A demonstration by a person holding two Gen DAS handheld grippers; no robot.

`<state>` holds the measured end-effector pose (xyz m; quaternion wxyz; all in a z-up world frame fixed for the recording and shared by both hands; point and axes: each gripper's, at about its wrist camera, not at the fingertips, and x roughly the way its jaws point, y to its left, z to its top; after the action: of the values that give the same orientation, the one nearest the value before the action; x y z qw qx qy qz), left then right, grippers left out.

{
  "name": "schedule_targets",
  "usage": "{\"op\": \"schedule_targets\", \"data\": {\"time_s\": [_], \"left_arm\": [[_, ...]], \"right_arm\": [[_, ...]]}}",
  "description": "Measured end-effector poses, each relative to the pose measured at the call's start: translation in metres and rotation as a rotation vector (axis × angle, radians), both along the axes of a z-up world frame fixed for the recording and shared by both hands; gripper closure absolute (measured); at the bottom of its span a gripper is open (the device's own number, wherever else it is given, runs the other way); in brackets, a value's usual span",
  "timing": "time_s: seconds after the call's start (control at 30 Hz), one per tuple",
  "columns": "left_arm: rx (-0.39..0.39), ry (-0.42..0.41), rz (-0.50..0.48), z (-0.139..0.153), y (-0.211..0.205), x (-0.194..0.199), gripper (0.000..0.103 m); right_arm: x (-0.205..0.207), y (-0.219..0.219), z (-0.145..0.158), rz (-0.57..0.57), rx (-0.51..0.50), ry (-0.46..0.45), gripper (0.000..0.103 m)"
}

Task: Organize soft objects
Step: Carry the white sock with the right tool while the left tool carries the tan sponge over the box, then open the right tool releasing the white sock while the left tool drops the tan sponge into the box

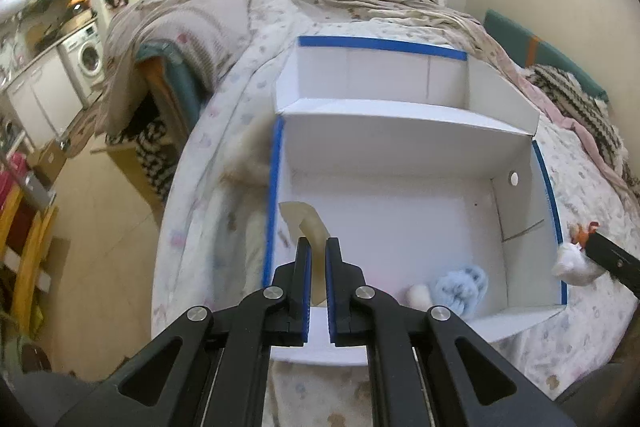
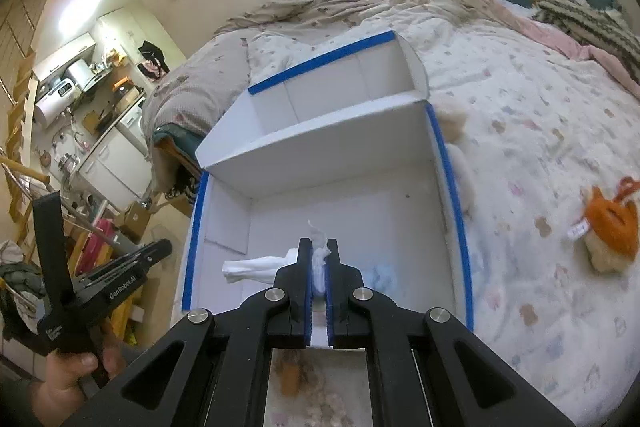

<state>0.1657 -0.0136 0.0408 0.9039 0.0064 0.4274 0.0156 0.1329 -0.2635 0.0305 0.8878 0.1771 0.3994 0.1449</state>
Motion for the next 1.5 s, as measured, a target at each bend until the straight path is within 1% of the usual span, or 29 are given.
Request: {"op": "schedule_targets", "data": {"time_s": [0.17, 0.43, 0.67, 1.03, 1.23, 1.5], "left_arm": [[0.024, 0.012, -0.031, -0.008, -0.017, 0.020, 0.097], [0.053, 0.078, -0.052, -0.040, -0.032, 0.048, 0.097], [0.066, 0.124, -0.040, -0.066, -0.035, 0.068, 0.097], [0.095, 0.190, -0.024, -0.100, -0.041, 0.086, 0.097], [0.110, 0.195, -0.022, -0.108, -0.042, 0.088, 0.096], [0.118, 0.208, -0.015, -0.115, -0.044, 0.088, 0.095]], "right_arm": [[0.025, 0.008, -0.011, 0.005, -0.011, 0.025, 0.097], [0.055, 0.014, -0.040, 0.008, -0.041, 0.082, 0.097], [0.074, 0.016, -0.066, 0.003, -0.058, 0.131, 0.097], [0.086, 0.026, -0.093, 0.014, -0.118, 0.187, 0.096], [0.088, 0.029, -0.103, 0.012, -0.135, 0.211, 0.096], [0.089, 0.029, -0.104, 0.009, -0.134, 0.209, 0.096]]}}
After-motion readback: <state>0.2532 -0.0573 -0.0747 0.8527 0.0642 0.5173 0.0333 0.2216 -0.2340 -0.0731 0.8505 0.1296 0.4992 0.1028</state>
